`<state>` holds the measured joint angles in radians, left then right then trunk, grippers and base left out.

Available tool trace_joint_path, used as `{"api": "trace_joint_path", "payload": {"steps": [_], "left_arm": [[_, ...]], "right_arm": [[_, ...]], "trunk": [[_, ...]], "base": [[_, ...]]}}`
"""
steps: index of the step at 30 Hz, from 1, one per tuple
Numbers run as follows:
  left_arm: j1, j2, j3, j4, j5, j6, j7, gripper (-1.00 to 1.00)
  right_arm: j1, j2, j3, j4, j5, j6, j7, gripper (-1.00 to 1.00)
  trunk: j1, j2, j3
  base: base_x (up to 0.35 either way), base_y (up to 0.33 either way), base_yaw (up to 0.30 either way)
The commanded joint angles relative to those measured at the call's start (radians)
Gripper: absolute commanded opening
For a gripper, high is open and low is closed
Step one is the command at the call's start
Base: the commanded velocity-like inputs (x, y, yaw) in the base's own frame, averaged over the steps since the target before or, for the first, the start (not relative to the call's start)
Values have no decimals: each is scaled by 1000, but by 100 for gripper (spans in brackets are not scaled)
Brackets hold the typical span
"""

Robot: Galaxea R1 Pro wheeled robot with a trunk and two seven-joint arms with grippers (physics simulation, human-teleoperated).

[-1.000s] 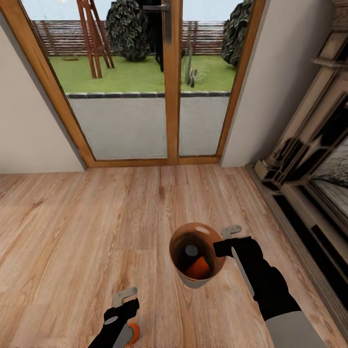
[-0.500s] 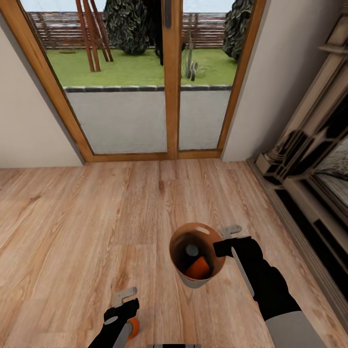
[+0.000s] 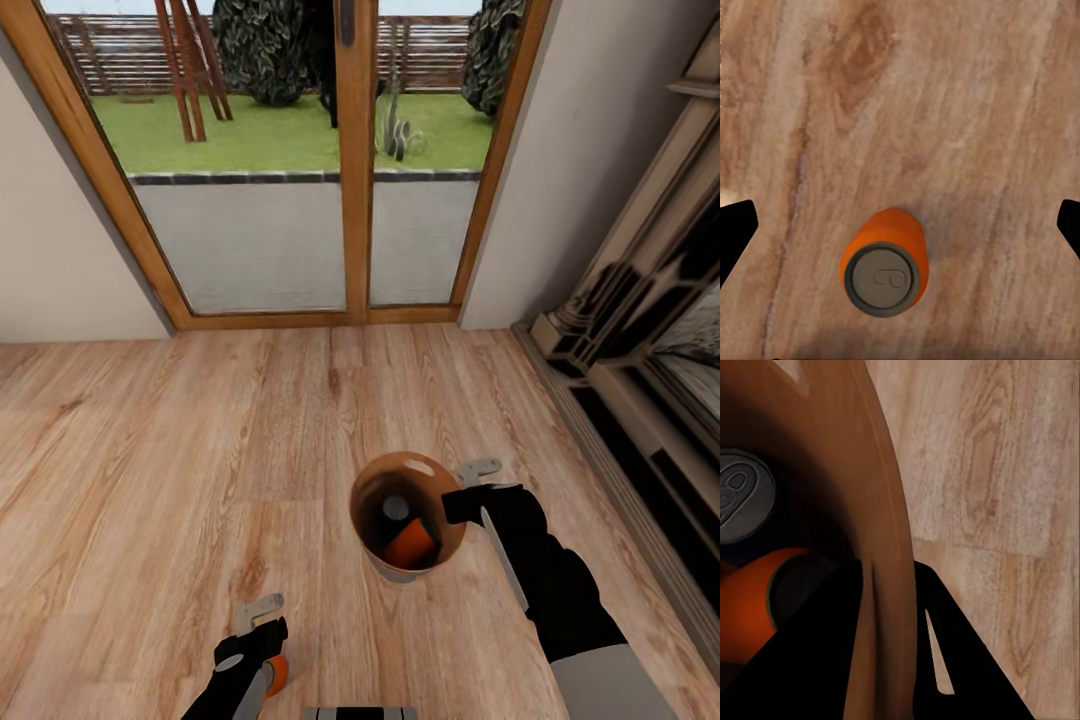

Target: Put the three can of soda from the living room inside the tash can in the kitchen.

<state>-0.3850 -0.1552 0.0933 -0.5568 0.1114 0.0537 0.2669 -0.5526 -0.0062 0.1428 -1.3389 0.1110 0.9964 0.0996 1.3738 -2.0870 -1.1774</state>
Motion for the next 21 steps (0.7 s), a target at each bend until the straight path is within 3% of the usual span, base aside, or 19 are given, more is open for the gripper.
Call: {"api": "trace_joint_path", "payload": {"steps": [1,21], "left_arm": [[0,0,0,0,0,0,0,100],[0,0,0,2,-1,-1,0,100]], "right_arm": [[0,0,0,-4,-21,1,3,-100],[0,0,1,-22,-19,1,3,-100]], "trunk": [[0,0,0],[0,0,0]], "base": [[0,0,0],[-49,0,0]]}}
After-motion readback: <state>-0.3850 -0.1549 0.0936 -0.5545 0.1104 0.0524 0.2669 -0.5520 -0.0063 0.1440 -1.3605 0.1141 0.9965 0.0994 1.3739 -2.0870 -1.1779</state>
